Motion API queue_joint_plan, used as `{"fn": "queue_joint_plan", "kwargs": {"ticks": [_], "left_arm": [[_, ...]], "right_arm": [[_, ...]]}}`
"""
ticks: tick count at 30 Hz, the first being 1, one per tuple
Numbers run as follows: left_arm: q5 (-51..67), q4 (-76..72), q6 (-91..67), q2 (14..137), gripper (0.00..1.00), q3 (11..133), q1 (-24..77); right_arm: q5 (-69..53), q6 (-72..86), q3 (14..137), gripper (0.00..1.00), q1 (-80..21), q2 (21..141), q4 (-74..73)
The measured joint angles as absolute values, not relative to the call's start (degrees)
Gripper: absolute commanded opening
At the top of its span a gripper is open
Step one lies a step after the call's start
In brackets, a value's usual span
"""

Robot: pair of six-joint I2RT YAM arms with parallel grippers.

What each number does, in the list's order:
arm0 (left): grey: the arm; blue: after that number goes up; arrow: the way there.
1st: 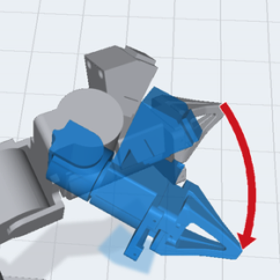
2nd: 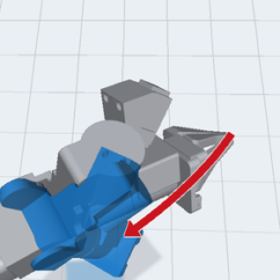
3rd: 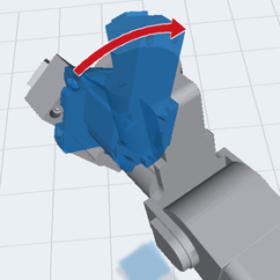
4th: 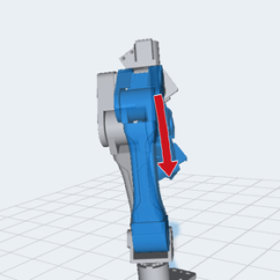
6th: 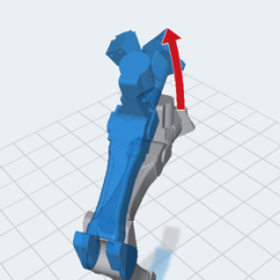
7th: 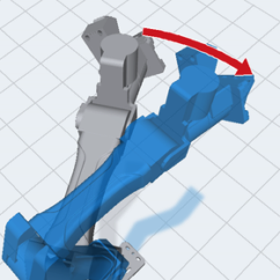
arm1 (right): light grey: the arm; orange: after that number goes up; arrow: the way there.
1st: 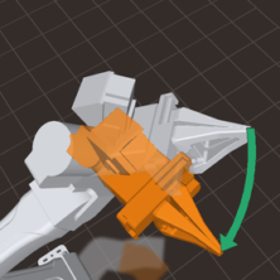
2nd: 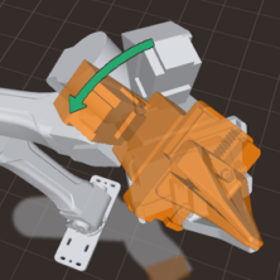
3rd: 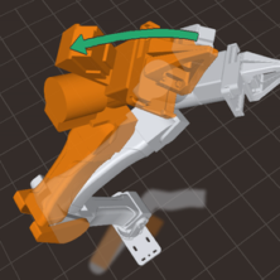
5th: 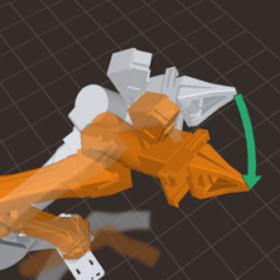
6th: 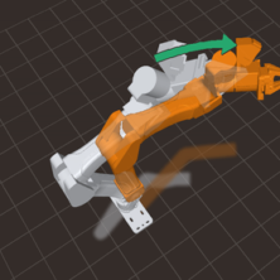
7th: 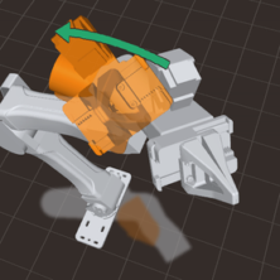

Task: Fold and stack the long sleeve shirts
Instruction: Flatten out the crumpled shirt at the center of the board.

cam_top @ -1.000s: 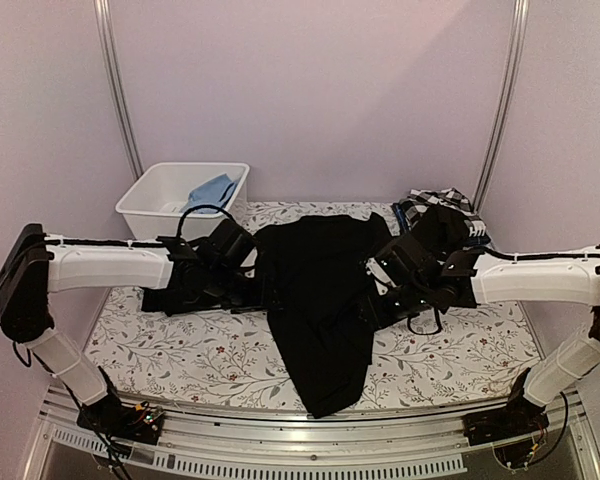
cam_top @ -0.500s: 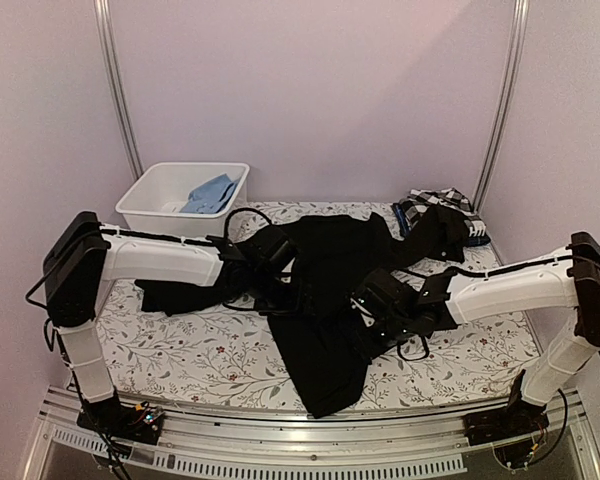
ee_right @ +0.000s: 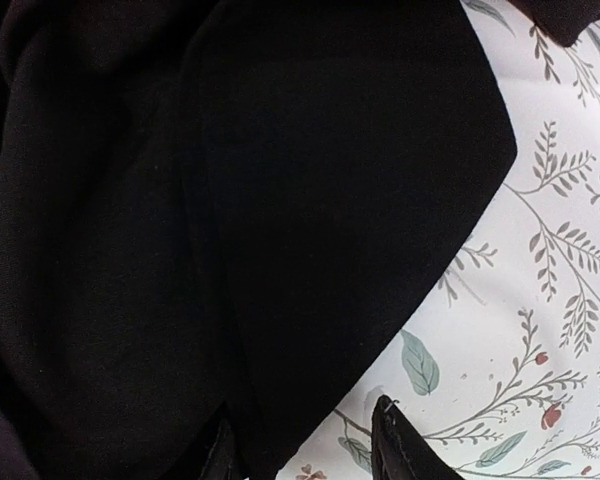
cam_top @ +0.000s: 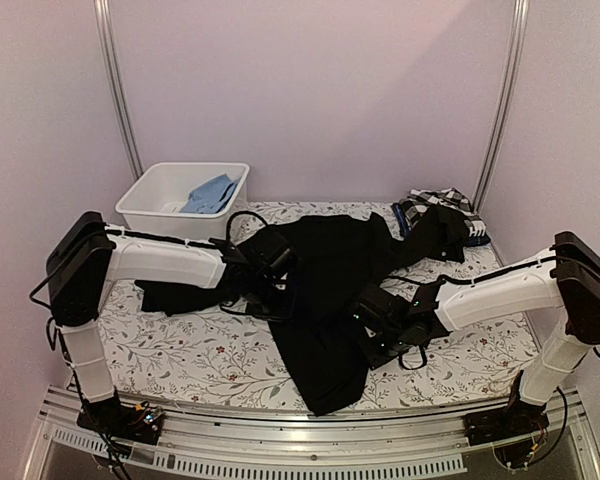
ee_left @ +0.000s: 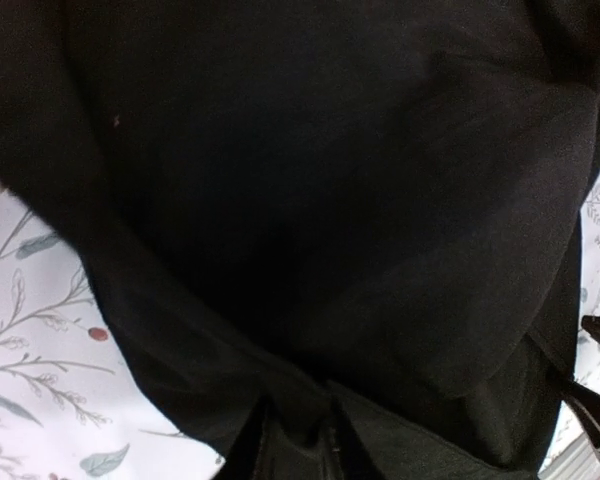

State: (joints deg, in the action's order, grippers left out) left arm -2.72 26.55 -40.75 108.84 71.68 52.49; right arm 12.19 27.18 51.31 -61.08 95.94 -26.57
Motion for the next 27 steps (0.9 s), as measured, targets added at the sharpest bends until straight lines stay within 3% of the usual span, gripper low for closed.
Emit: {"fn": "queue_joint_plan", "kwargs": {"ticks": [5, 7, 20, 27], "left_arm": [[-3.1, 26.7, -40.4, 104.6, 0.0, 67.7, 51.6], [-2.8, 26.5, -40.5, 102.6, 0.0, 65.8, 51.0], [0.1, 24.3, -39.8, 93.4, 0.0, 54.0, 44.7], [1.4, 23.7, -38.9, 87.2, 0.0, 47.5, 39.6]], "right_arm": [[13.6, 28.7, 51.7, 0.13, -61.1, 95.9, -27.5], [13.9, 29.4, 52.0, 0.08, -61.1, 95.9, -27.8], [15.4, 32.4, 54.0, 0.01, -59.8, 94.8, -32.6], [15.3, 34.2, 52.6, 0.0, -55.5, 84.9, -37.3]]}}
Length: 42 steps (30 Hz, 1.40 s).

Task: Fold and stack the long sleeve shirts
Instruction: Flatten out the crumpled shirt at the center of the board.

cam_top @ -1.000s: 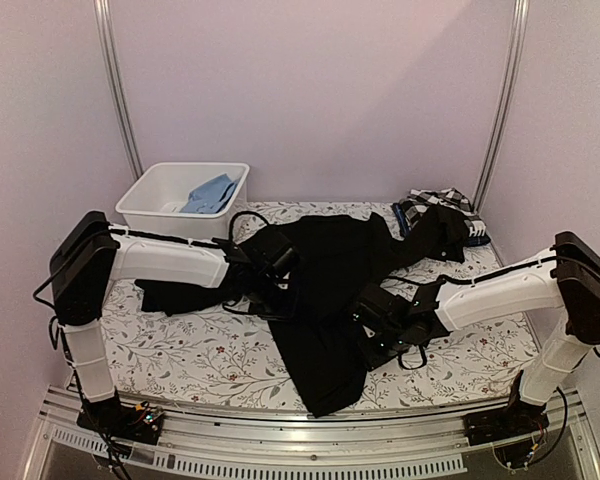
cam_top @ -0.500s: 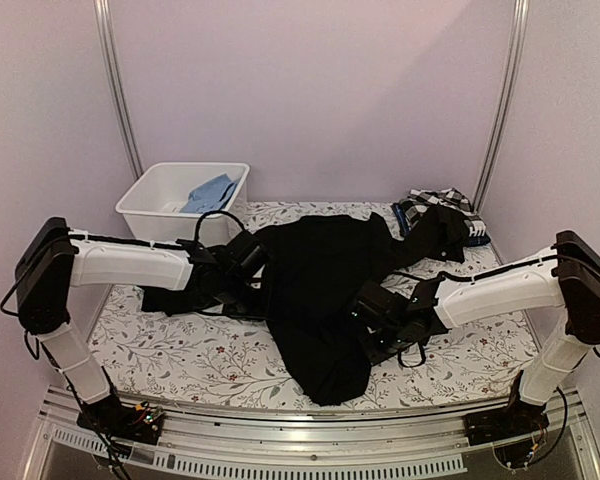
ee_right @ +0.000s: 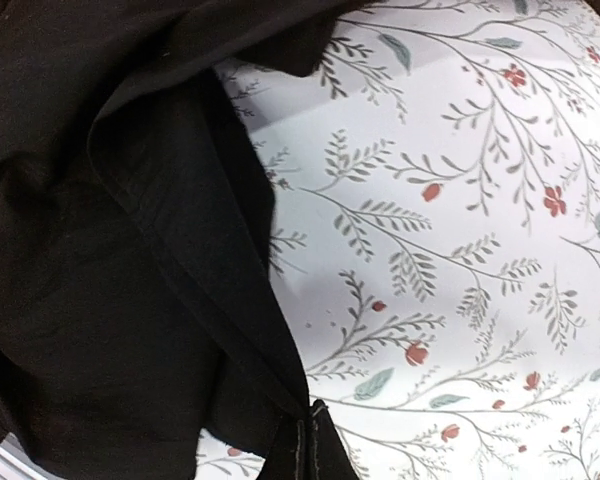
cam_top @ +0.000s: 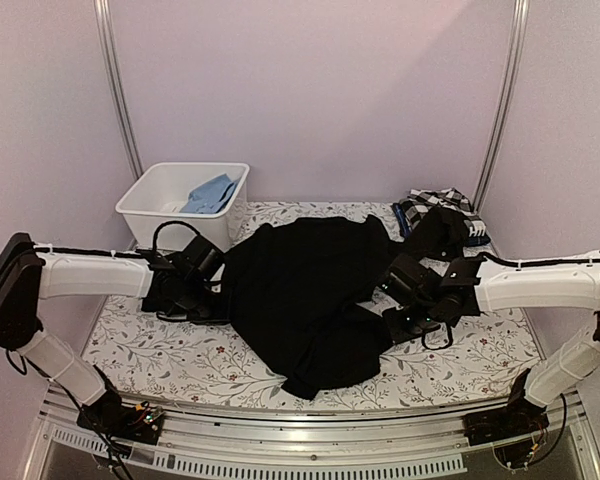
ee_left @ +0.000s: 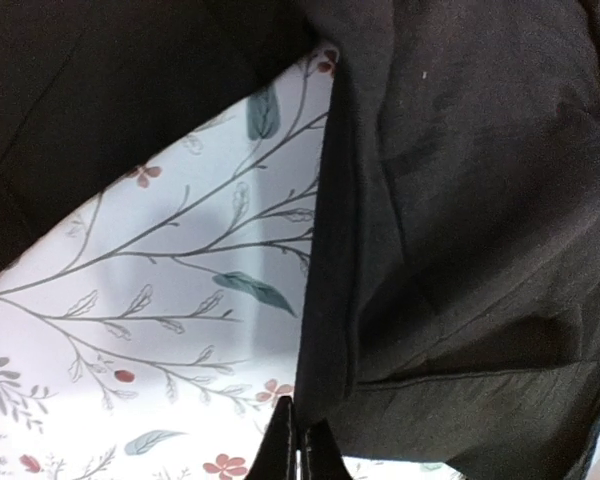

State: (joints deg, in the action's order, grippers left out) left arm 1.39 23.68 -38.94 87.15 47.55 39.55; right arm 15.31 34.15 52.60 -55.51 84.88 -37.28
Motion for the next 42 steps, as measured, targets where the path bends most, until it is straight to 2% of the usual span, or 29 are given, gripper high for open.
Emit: {"fn": "queue_joint_plan", "kwargs": {"ticks": [10, 17, 19, 22, 24, 26, 29, 33, 39, 42], "left_arm": [[2.7, 25.0, -37.0, 82.1, 0.0, 44.3, 34.4], [6.3, 26.4, -35.0, 79.3, 0.01, 43.3, 30.9], [8.1, 26.6, -34.5, 79.2, 0.06, 43.0, 30.1], [10.0, 27.6, -33.2, 79.2, 0.14, 43.0, 28.8], [10.9, 28.5, -32.4, 79.2, 0.25, 43.0, 28.1], [11.3, 29.7, -31.8, 79.1, 0.3, 43.2, 27.7], [12.2, 31.3, -31.7, 78.0, 0.45, 44.3, 27.6], [12.8, 32.1, -32.7, 73.7, 0.52, 45.7, 29.6], [11.5, 32.4, -36.9, 69.9, 0.53, 47.5, 41.0], [11.0, 32.3, -39.2, 69.4, 0.48, 47.6, 45.5]], "right_arm": [[14.0, 37.6, 50.2, 0.0, -50.0, 73.8, -50.9], [10.7, 42.2, 50.3, 0.04, -47.9, 64.2, -61.8], [7.9, 43.3, 50.1, 0.12, -47.9, 62.2, -62.6], [3.4, 44.5, 48.0, 0.3, -47.8, 59.5, -62.7], [1.3, 45.0, 46.9, 0.37, -47.8, 58.3, -63.4], [0.5, 45.6, 47.2, 0.42, -47.7, 57.6, -63.7], [0.1, 45.9, 49.4, 0.43, -47.6, 57.1, -62.4], [-2.1, 45.1, 51.4, 0.43, -47.6, 59.5, -54.8], [-5.2, 43.1, 52.2, 0.44, -47.6, 69.4, -41.8], [-5.3, 41.6, 55.5, 0.44, -47.6, 75.1, -36.0]]}}
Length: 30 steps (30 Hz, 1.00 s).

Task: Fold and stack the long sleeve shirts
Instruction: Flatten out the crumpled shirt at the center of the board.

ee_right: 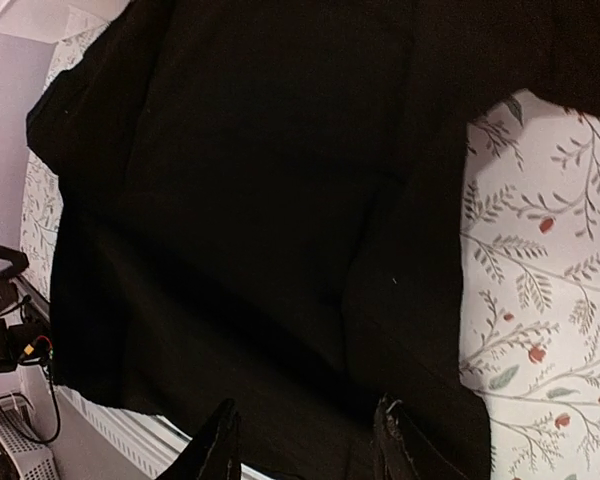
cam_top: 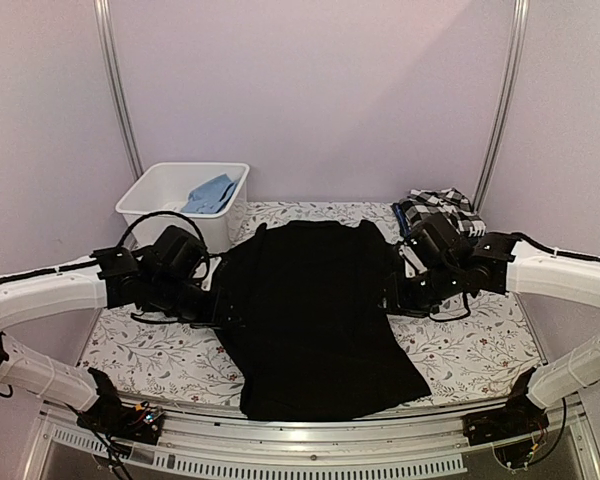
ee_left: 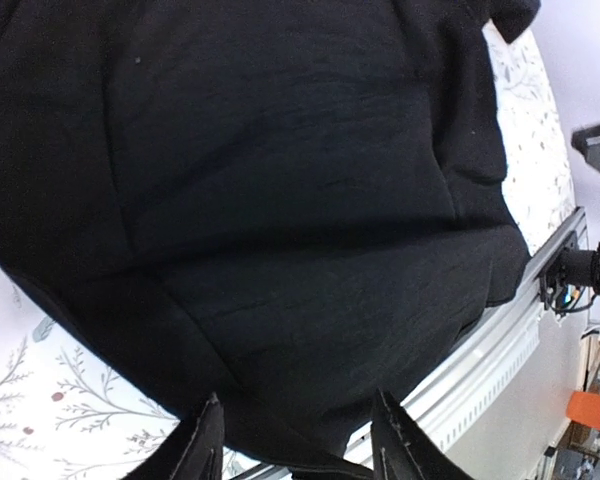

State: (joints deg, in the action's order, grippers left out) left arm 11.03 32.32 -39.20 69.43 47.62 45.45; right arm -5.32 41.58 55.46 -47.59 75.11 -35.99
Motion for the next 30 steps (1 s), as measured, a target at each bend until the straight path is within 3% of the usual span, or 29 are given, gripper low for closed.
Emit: {"fn": "queue_joint_plan", "kwargs": {"ticks": [9, 17, 23, 30], "left_arm": [[13.0, 27.9, -40.2, 76.2, 0.36, 53.6, 48.8], [17.1, 27.2, -37.9, 83.6, 0.29, 50.4, 48.8], [19.4, 29.8, -37.6, 80.7, 0.27, 43.2, 48.8], [21.9, 31.6, -39.5, 79.9, 0.17, 36.3, 48.9]], "right_arm": [[-5.8, 36.8, 67.7, 0.44, -45.6, 94.6, -20.8], [-8.5, 36.1, 68.1, 0.44, -39.6, 105.5, -12.6], [-9.7, 36.2, 63.1, 0.44, -36.8, 107.1, -9.0], [-11.0, 35.9, 56.9, 0.44, -32.6, 106.1, -5.5]]}}
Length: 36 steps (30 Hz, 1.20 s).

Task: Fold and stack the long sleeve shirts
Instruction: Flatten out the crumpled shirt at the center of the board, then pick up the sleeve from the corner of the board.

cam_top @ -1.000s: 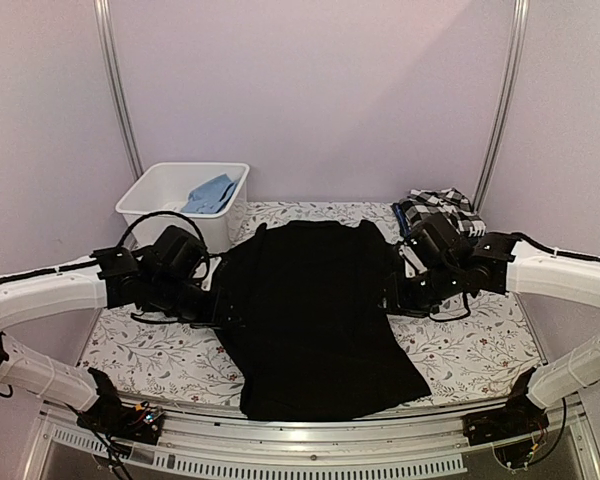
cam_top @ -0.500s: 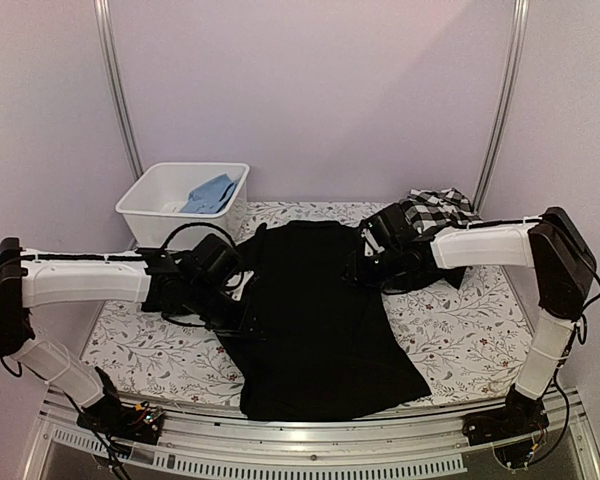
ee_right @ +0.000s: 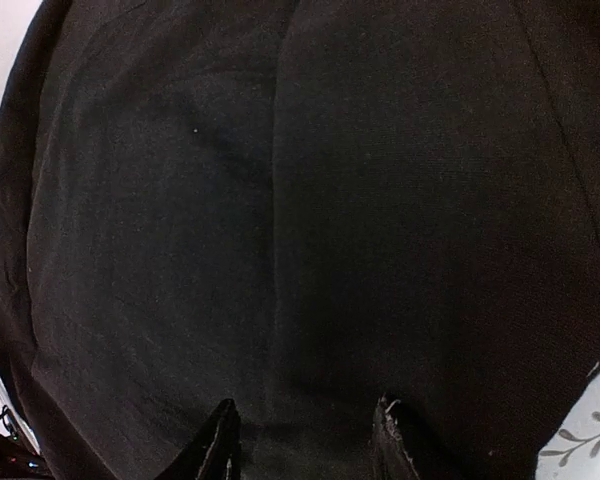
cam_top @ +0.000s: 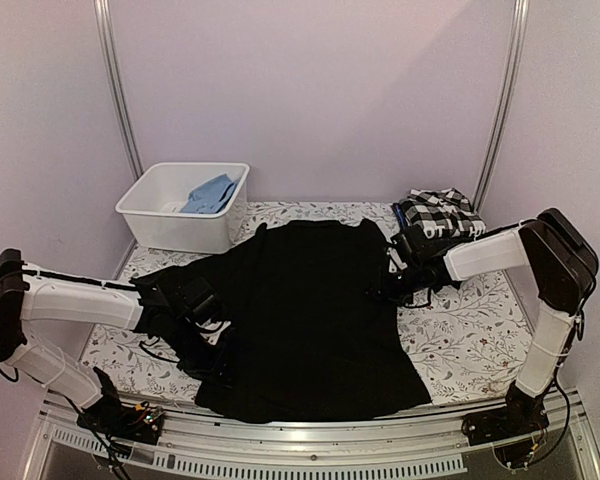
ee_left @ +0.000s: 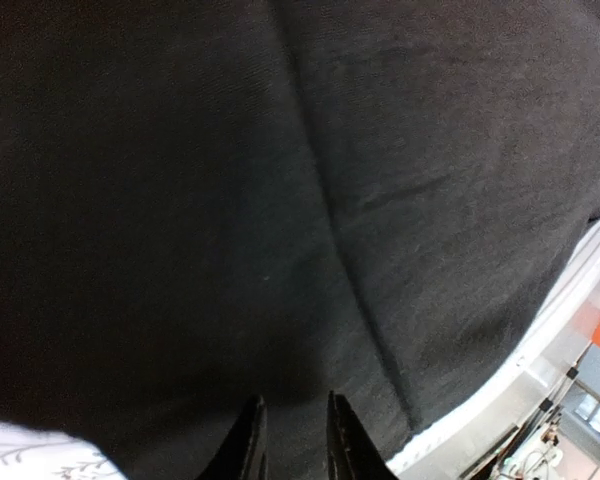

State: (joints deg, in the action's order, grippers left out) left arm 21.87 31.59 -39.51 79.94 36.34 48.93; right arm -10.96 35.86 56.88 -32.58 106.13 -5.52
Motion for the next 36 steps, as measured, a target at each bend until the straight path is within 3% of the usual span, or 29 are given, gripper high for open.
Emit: {"fn": "queue_joint_plan", "kwargs": {"ticks": [15, 21, 30, 36], "left_arm": [[20.1, 32.4, -42.1, 80.6, 0.14, 36.9, 49.0], [13.5, 34.8, -42.6, 78.6, 0.21, 43.3, 47.9], [0.6, 34.1, -42.9, 71.5, 0.35, 46.1, 30.5], [-7.2, 32.2, -41.6, 69.9, 0.35, 45.1, 18.3]], "right_arm": [[-12.3, 31.3, 53.2, 0.47, -24.2, 103.7, -3.7], [-10.7, 29.3, 53.2, 0.52, -25.1, 102.1, -7.6], [-6.2, 27.6, 59.2, 0.57, -32.5, 98.4, -15.1], [-5.9, 27.0, 60.8, 0.59, -35.2, 95.2, -15.8]]}}
